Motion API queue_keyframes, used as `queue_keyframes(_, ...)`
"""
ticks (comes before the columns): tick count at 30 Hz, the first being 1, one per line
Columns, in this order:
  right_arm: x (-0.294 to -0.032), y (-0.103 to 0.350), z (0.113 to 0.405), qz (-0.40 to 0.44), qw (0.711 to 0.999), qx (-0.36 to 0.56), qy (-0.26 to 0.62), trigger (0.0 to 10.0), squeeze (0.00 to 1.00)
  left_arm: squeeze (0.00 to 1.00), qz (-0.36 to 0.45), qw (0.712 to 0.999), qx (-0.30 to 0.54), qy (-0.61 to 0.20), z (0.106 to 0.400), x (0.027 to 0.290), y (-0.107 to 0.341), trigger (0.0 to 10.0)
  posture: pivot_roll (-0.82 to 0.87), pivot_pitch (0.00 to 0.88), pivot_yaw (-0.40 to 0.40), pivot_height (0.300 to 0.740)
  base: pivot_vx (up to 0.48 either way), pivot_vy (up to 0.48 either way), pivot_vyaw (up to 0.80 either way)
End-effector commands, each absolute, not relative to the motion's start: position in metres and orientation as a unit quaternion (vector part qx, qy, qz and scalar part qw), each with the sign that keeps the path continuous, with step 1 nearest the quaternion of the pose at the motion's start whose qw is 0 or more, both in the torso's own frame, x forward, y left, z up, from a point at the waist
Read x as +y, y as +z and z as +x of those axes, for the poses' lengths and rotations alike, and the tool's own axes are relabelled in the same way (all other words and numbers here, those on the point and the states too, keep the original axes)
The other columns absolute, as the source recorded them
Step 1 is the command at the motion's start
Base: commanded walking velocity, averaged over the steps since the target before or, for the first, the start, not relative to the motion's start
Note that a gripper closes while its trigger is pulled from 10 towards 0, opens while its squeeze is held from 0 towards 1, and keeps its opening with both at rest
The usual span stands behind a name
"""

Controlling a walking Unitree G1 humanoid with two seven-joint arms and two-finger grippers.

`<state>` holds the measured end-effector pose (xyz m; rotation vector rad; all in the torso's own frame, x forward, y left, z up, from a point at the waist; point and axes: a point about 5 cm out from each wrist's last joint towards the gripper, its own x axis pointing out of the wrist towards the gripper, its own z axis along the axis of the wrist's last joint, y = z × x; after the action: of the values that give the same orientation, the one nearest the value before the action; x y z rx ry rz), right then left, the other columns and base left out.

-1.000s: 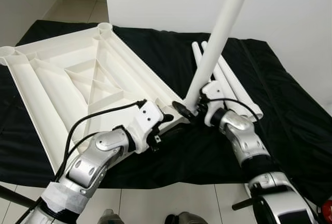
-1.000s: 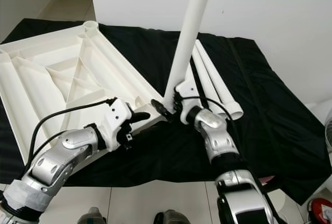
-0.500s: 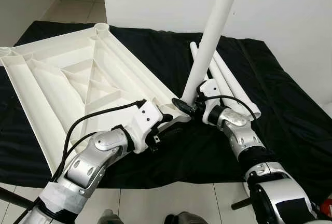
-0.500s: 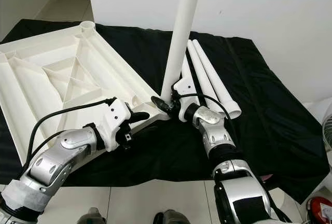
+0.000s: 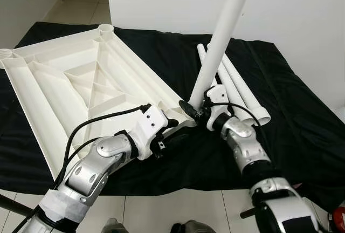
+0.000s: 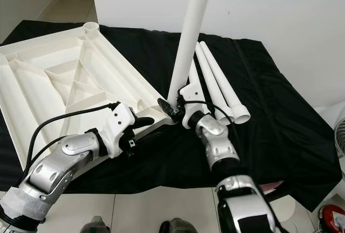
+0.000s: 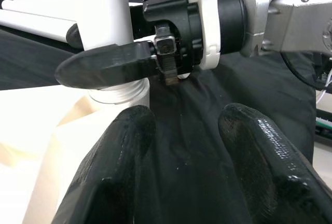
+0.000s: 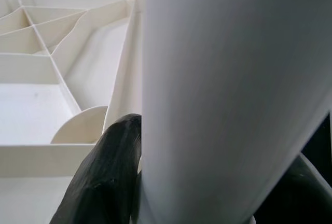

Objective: Building children table

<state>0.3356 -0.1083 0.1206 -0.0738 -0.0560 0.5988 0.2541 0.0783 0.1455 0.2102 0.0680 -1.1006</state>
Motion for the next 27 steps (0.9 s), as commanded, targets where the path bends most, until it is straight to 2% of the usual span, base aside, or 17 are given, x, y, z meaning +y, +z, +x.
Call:
queue_keyframes(1,-0.104,0.119,0.332,-0.035,0.960,-0.019,0.277,10.0,0.00,0.00,0.098,0.822,0.039,-0.560,0.247,0.073,0.144,10.0,0.12,0.000,-0.095,0.740,0.000,0.000,0.00)
queue_keyframes(3,-0.100,0.120,0.329,-0.030,0.964,-0.020,0.262,10.0,0.00,0.00,0.098,0.821,0.039,-0.561,0.247,0.073,0.144,10.0,0.12,0.000,-0.095,0.740,0.000,0.000,0.00)
queue_keyframes(8,-0.083,0.128,0.318,0.000,0.992,-0.030,0.126,10.0,0.00,0.00,0.098,0.819,0.039,-0.563,0.248,0.072,0.143,10.0,0.12,0.000,-0.099,0.740,0.000,0.000,0.00)
queue_keyframes(13,-0.074,0.134,0.314,-0.011,0.989,-0.052,0.138,10.0,0.00,0.00,0.097,0.819,0.038,-0.564,0.248,0.071,0.143,10.0,0.11,0.000,-0.098,0.740,0.000,0.000,0.00)
queue_keyframes(17,-0.081,0.135,0.315,0.003,0.991,-0.044,0.126,10.0,0.00,0.00,0.097,0.818,0.038,-0.566,0.248,0.070,0.143,10.0,0.11,0.000,-0.099,0.740,0.000,0.000,0.00)
queue_keyframes(18,-0.082,0.135,0.315,0.006,0.991,-0.044,0.124,10.0,0.22,0.00,0.097,0.818,0.038,-0.566,0.248,0.070,0.143,10.0,0.11,0.000,-0.099,0.740,0.000,0.000,0.00)
queue_keyframes(20,-0.082,0.135,0.315,0.006,0.991,-0.044,0.124,10.0,0.22,0.00,0.097,0.818,0.038,-0.566,0.248,0.070,0.143,10.0,0.11,0.000,-0.099,0.740,0.000,0.000,0.00)
queue_keyframes(21,-0.083,0.136,0.314,0.014,0.991,-0.043,0.126,10.0,1.00,0.00,0.098,0.818,0.038,-0.565,0.248,0.071,0.143,10.0,0.11,0.000,-0.100,0.740,0.000,0.000,0.00)
queue_keyframes(27,-0.090,0.144,0.311,0.015,0.990,-0.052,0.133,10.0,1.00,0.00,0.098,0.820,0.038,-0.563,0.249,0.072,0.143,10.0,0.12,0.000,-0.101,0.740,0.000,0.000,0.00)
